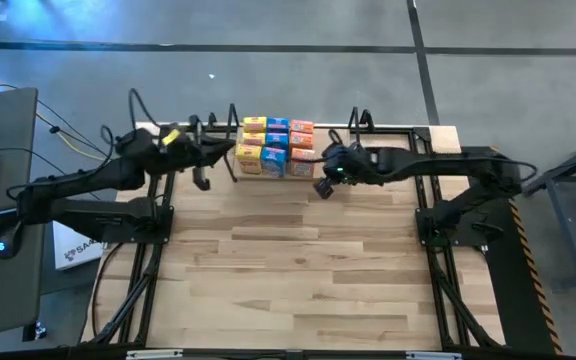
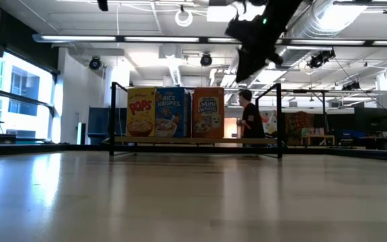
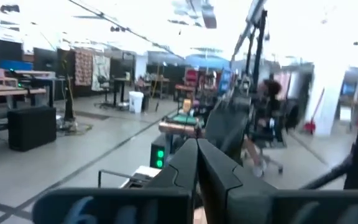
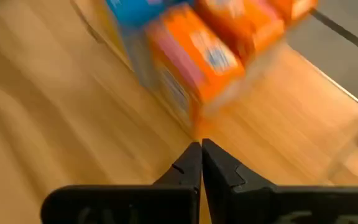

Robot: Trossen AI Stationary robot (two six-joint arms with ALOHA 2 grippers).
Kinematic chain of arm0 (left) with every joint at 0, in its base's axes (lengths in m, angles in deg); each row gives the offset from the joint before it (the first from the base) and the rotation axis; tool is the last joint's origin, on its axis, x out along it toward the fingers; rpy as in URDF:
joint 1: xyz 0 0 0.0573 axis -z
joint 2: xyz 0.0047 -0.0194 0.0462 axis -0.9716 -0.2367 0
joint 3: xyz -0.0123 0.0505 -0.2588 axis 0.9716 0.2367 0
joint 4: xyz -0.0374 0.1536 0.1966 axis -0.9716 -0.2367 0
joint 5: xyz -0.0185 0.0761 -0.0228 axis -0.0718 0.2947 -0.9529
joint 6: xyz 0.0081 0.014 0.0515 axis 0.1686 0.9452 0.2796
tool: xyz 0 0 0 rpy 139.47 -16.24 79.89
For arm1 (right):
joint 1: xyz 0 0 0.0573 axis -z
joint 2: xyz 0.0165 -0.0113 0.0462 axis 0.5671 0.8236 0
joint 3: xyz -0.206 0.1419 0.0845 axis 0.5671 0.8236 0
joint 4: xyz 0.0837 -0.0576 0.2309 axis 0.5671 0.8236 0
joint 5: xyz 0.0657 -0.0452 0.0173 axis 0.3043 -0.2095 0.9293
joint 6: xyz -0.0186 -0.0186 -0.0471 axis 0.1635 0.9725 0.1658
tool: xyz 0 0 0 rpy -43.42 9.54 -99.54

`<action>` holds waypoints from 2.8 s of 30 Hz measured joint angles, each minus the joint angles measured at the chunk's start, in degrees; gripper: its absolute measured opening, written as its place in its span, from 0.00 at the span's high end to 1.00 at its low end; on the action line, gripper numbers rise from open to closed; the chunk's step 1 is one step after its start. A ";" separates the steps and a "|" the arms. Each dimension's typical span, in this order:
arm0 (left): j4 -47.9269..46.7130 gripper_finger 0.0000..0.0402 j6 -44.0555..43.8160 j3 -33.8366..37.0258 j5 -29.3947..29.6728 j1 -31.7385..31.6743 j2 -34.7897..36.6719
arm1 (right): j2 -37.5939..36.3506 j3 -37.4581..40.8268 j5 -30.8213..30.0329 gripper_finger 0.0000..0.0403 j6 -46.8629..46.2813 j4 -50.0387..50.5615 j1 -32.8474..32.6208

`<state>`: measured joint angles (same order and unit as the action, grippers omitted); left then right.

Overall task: Stack cereal on shelf
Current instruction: Put the orange cereal box on the shelf aligned with the other orange cereal boxes, then return to Home Position

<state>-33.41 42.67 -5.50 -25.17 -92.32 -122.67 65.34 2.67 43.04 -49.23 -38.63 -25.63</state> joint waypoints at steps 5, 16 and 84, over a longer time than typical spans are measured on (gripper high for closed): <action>1.12 1.00 -2.38 1.69 0.16 -0.02 3.66 | 7.65 -2.15 -1.36 1.00 2.71 2.86 1.66; 0.89 1.00 -2.48 1.68 -1.56 0.00 6.51 | 12.03 -4.02 -2.02 1.00 5.93 -3.13 2.37; 19.90 1.00 -10.94 41.21 5.21 14.93 35.05 | -42.95 36.14 17.65 1.00 -1.32 -34.96 -5.85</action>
<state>-13.51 31.73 35.71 -19.96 -77.39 -87.61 22.39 38.81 60.68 -50.56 -73.59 -31.48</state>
